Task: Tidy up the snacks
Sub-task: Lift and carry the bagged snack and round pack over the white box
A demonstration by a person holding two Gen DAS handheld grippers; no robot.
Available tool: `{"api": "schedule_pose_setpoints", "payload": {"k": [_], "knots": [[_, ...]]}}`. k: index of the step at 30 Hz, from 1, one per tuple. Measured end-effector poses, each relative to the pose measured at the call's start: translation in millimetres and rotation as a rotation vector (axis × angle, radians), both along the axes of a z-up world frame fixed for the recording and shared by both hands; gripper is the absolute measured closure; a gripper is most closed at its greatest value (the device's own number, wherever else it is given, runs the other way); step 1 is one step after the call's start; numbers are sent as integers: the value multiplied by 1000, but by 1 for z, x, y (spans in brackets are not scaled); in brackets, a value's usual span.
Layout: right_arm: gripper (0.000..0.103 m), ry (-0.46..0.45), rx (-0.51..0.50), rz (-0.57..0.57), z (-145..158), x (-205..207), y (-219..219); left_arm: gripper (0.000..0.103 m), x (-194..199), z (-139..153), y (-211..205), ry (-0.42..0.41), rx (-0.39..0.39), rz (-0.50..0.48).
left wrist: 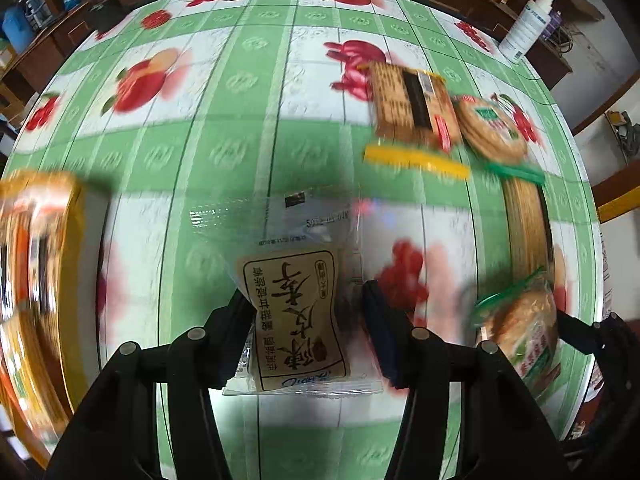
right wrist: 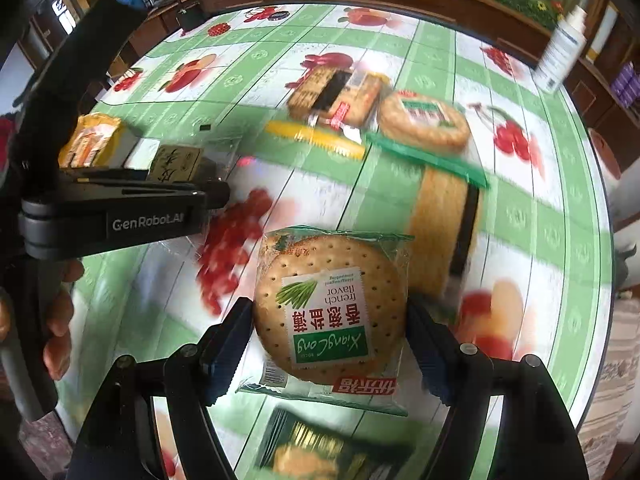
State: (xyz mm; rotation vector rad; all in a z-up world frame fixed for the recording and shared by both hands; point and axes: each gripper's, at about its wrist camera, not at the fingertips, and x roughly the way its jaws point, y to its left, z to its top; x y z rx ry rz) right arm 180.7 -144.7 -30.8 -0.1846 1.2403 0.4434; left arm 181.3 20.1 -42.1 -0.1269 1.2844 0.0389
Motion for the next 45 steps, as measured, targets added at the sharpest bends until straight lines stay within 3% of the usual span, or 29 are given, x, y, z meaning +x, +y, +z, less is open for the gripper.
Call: {"api": "schedule_pose_setpoints", "payload": {"k": [14, 17, 26, 36, 45], "knots": [[26, 29, 58, -54, 5, -83, -15, 50, -127, 7, 2, -217, 121, -8], [26, 24, 58, -50, 10, -93, -11, 50, -148, 12, 10, -240, 116, -8], [26, 7, 32, -28, 23, -112, 13, 50, -184, 28, 24, -295, 112, -22], [26, -11, 41, 28, 40, -113, 69, 50, -206, 52, 57, -353, 89, 3], [26, -34, 64, 110, 60, -108, 128, 50, -213, 82, 107, -404, 94, 100]]}}
